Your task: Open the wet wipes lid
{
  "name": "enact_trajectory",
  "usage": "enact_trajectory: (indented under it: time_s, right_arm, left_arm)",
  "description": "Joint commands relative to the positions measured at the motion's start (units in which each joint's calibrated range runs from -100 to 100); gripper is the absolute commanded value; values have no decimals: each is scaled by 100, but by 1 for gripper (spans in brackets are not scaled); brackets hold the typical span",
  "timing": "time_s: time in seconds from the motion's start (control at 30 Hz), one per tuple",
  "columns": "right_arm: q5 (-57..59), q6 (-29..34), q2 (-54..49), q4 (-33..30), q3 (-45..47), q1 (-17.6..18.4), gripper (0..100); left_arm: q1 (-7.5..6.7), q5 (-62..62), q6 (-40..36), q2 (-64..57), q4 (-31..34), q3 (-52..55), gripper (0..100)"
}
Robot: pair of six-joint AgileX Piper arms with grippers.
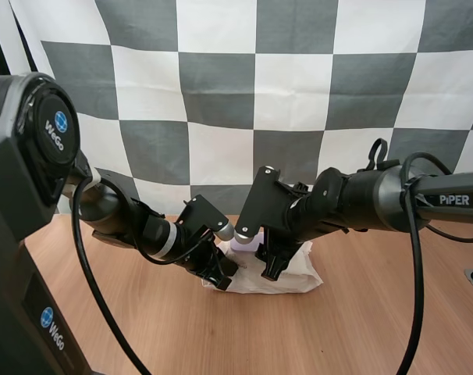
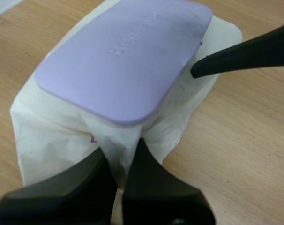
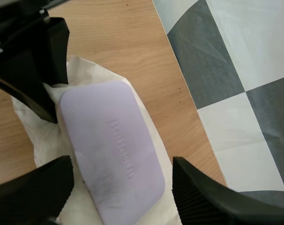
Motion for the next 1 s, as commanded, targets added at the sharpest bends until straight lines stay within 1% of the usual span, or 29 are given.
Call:
enact_trajectory:
  time_s: [0.0,0.2,0.4,0.47,0.67,0.7,0.83,0.9,0.97]
  right_arm:
    - [-26,-20,-2,0,1,1,100]
    - [-61,-31,13,0,1,9,100]
    - [-151,-31,354,-31,1,9,100]
    - [-344,-31,354,-31,1,9,100]
    - [-389,-31,354,-31,1,9,100]
    - [-389,-31,354,-31,1,9,99]
    - [-145,-31,354,-31,1,9,63]
    - [-85,-31,354,6,1,9,49]
    - [-62,-22,354,6,1,9,38]
  left_arm:
    - [-4,-4,85,-3,4,-9,0]
    - [-4,70,85,-3,5,-9,0]
    - [-4,130,85,-3,5,-9,0]
    - [-4,130,85,-3,5,-9,0]
    - [-4,130,85,-3,5,-9,0]
    - [-4,130,85,-3,5,-9,0]
    - [-4,128,85,-3,15,-9,0]
    - [-4,128,85,-3,27,-9,0]
    - [-4,128,85,-3,27,-9,0]
